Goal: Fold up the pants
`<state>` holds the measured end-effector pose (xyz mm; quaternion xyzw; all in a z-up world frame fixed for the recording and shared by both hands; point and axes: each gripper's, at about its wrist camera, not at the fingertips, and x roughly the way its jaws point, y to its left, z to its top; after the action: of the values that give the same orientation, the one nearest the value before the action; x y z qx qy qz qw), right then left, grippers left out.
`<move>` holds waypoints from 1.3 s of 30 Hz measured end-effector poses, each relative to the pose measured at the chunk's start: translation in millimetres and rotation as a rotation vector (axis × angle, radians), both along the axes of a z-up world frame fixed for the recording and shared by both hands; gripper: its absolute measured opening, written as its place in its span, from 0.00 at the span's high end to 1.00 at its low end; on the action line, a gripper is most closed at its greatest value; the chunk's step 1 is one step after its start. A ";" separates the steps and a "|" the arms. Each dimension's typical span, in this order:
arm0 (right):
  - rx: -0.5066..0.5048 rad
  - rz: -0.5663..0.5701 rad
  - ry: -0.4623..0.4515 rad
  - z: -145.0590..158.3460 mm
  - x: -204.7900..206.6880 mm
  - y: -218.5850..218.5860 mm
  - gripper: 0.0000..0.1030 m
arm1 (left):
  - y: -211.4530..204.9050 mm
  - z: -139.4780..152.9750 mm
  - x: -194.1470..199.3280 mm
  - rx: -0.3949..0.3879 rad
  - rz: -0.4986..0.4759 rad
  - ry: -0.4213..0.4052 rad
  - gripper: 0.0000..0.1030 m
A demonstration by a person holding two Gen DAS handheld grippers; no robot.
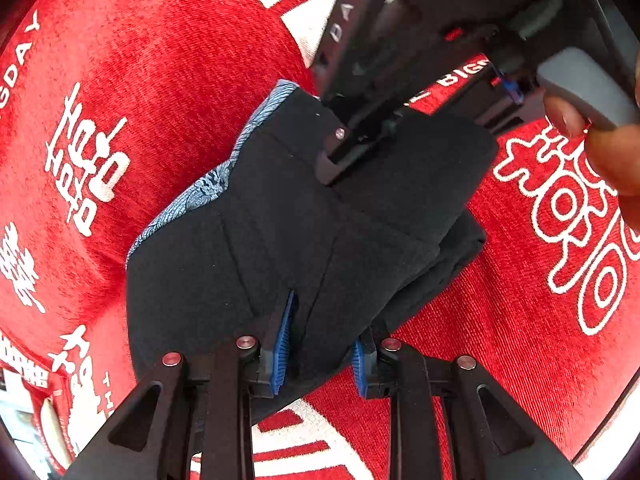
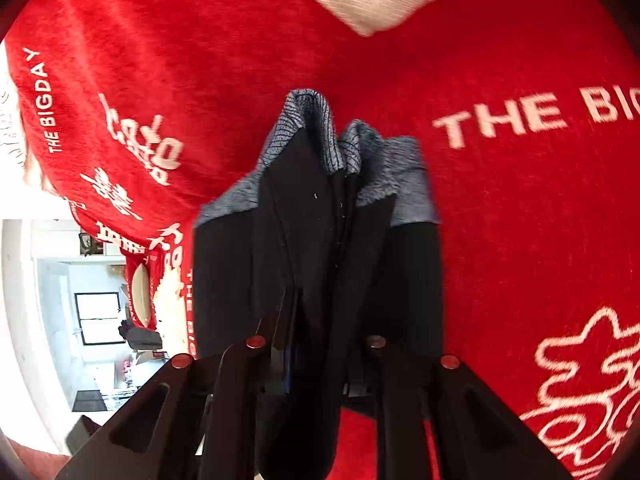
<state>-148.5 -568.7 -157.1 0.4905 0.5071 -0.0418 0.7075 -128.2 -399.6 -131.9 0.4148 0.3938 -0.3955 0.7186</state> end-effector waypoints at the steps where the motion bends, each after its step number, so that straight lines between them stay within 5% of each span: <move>1: 0.009 -0.008 -0.005 -3.1 -3.5 -1.6 0.82 | -2.5 -1.4 -1.9 0.004 -0.001 -0.010 0.75; 5: -0.004 -0.014 -0.016 -2.4 -13.4 0.4 0.78 | -3.8 -1.4 -6.6 0.032 -0.013 -0.038 0.70; 7: -0.035 -0.007 0.016 1.7 -16.3 2.9 0.72 | -1.5 3.2 -3.8 0.032 -0.019 0.007 0.50; 8: -0.045 -0.007 0.030 3.8 -18.1 2.8 0.67 | 1.2 6.7 -1.1 0.023 -0.010 0.030 0.22; 9: -0.051 -0.005 0.060 6.9 -19.8 3.2 0.66 | 5.9 12.9 2.2 0.001 0.003 0.048 0.17; 13: -0.128 -0.003 0.134 24.2 -30.9 0.7 0.52 | 23.3 32.7 9.9 -0.044 -0.011 0.056 0.17; 19: -0.296 0.008 0.115 56.5 -19.0 -0.1 0.52 | 52.1 55.3 83.0 -0.175 0.117 0.026 0.17; 25: -0.356 0.017 0.104 53.8 23.0 -8.3 0.52 | 67.1 26.4 228.8 -0.243 0.508 0.256 0.17; 31: -0.395 0.052 0.107 45.8 62.9 -17.7 0.53 | 66.8 -25.7 284.8 -0.218 0.625 0.411 0.17; 33: -0.366 0.047 0.110 39.1 69.1 -22.7 0.57 | 68.0 -36.9 287.8 -0.222 0.636 0.468 0.17; 35: -0.329 0.039 0.149 27.4 74.0 -28.1 0.81 | 69.6 -46.9 290.1 -0.218 0.659 0.497 0.17; 39: -0.352 0.041 0.189 25.2 68.3 -30.1 0.89 | 71.8 -62.0 285.8 -0.203 0.681 0.491 0.17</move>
<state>-80.2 -598.8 -131.8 0.3425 0.5660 -0.1611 0.7324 157.6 -327.8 -193.8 0.0818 0.6268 -0.2593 0.7302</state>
